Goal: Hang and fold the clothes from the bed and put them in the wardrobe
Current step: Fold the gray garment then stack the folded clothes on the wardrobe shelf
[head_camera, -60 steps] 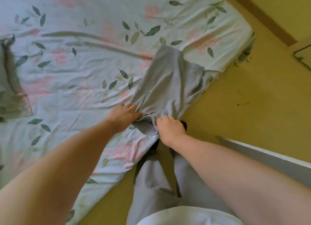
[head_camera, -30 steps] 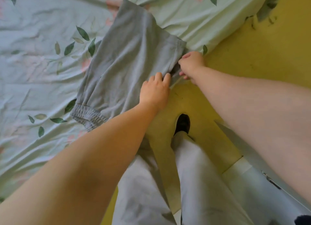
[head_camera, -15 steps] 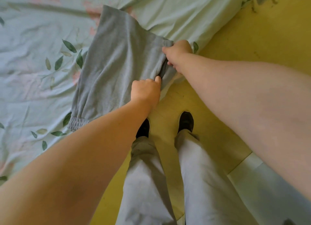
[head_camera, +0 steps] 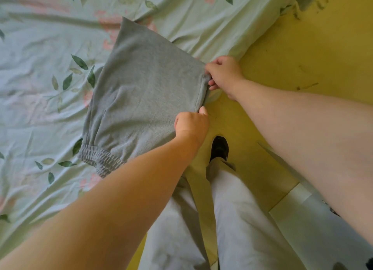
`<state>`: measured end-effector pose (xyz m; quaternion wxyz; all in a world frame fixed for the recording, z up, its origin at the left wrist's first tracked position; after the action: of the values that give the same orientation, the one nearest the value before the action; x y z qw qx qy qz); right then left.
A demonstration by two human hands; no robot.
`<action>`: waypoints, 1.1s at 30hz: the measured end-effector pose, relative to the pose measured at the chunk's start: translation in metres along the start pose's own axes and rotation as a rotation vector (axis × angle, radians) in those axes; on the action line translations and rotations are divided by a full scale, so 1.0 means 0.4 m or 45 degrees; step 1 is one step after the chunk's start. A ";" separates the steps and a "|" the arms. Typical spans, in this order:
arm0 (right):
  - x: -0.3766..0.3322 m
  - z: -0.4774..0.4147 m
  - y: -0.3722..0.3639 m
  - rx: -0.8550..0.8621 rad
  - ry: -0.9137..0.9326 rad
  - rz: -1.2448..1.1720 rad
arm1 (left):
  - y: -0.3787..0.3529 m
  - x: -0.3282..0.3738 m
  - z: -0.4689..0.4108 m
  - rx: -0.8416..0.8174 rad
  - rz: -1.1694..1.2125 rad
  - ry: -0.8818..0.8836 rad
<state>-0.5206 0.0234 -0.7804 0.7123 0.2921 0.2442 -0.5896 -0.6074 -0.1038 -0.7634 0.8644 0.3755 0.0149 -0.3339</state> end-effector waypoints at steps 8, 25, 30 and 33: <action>0.036 -0.032 0.027 0.103 0.090 0.256 | -0.020 0.045 -0.012 0.067 -0.103 -0.243; 0.006 -0.057 -0.025 -0.140 -0.028 0.602 | 0.049 -0.644 -0.249 0.109 0.118 0.188; -0.014 -0.067 -0.034 -0.189 -0.046 0.784 | 0.087 -0.676 -0.328 -0.071 -0.045 -0.008; -0.027 -0.070 -0.034 -0.229 -0.088 0.855 | 0.079 -0.675 -0.359 -0.321 -0.157 -0.154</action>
<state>-0.5361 0.0486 -0.7946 0.8973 0.2721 0.1609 -0.3082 -0.7661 0.1596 -0.7715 0.8819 0.2415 0.0275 -0.4039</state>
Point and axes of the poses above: each hand's wrist, its own z-axis away from the middle knuckle, its own y-axis out of the back of the hand, x = y × z, the point moved 6 cm from there along -z, towards the middle knuckle, and after that the axes turned 11 degrees about -z, right-handed, at the moved point
